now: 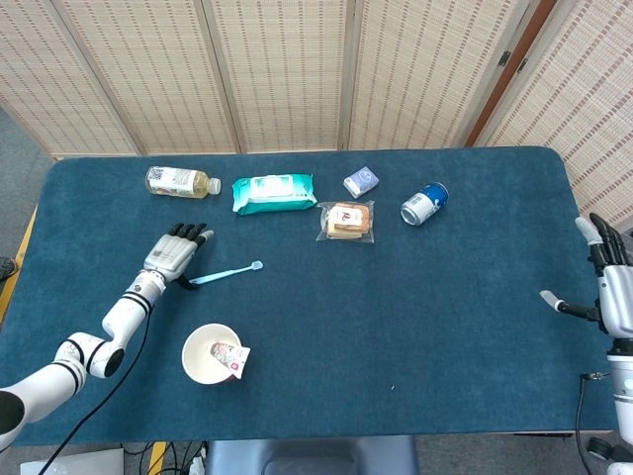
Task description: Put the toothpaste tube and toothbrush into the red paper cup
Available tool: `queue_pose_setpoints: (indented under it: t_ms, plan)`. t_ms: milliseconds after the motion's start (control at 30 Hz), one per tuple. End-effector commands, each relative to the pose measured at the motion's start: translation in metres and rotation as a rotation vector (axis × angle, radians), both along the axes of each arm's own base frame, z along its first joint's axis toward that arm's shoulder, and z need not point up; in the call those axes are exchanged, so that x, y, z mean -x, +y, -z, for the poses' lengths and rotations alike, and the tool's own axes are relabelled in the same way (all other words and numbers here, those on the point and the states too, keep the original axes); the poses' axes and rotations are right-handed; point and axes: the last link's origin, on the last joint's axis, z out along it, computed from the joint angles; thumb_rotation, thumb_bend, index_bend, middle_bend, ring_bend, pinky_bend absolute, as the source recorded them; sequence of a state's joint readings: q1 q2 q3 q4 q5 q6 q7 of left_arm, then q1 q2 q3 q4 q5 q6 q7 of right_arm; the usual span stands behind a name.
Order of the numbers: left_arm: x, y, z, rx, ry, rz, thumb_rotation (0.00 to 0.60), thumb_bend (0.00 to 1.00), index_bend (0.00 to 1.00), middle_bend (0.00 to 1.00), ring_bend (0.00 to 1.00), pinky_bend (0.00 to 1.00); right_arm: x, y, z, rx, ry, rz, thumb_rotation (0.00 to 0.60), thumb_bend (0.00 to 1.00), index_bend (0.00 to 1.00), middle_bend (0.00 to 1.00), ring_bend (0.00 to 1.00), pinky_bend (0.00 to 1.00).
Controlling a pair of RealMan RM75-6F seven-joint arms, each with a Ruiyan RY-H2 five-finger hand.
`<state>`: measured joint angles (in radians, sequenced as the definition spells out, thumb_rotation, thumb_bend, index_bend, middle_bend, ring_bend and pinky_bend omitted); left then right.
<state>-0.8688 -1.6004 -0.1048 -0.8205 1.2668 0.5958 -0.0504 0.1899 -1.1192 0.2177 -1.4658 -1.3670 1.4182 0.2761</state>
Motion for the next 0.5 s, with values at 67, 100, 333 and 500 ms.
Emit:
queue_pose_setpoints:
  t_ms: [67, 100, 333, 500]
  plan:
    - [-0.0007, 0.0028, -0.0007, -0.008, 0.004, 0.001, 0.6, 0.1, 0.0, 0.0, 0.0, 0.0, 0.0002, 0.0003, 0.0009, -0.001, -0.002, 0.001, 0.6, 0.0, 0.05, 0.02, 0.03, 0.37]
    - [-0.0007, 0.0033, -0.0006, -0.009, 0.005, 0.0, 0.6, 0.1, 0.0, 0.0, 0.0, 0.0, 0.0003, 0.0003, 0.0009, -0.001, -0.003, 0.001, 0.6, 0.0, 0.05, 0.02, 0.03, 0.37]
    - [-0.0039, 0.0076, 0.0004, -0.018, -0.003, -0.002, 0.6, 0.1, 0.0, 0.0, 0.0, 0.0, 0.0015, 0.0011, 0.0006, 0.0, -0.004, 0.004, 0.6, 0.0, 0.05, 0.02, 0.03, 0.37]
    - [-0.007, 0.0017, 0.0031, 0.007, -0.014, 0.011, 0.6, 0.1, 0.0, 0.0, 0.0, 0.0, 0.0032, 0.0023, 0.0004, 0.002, -0.007, 0.009, 0.6, 0.0, 0.05, 0.02, 0.03, 0.37]
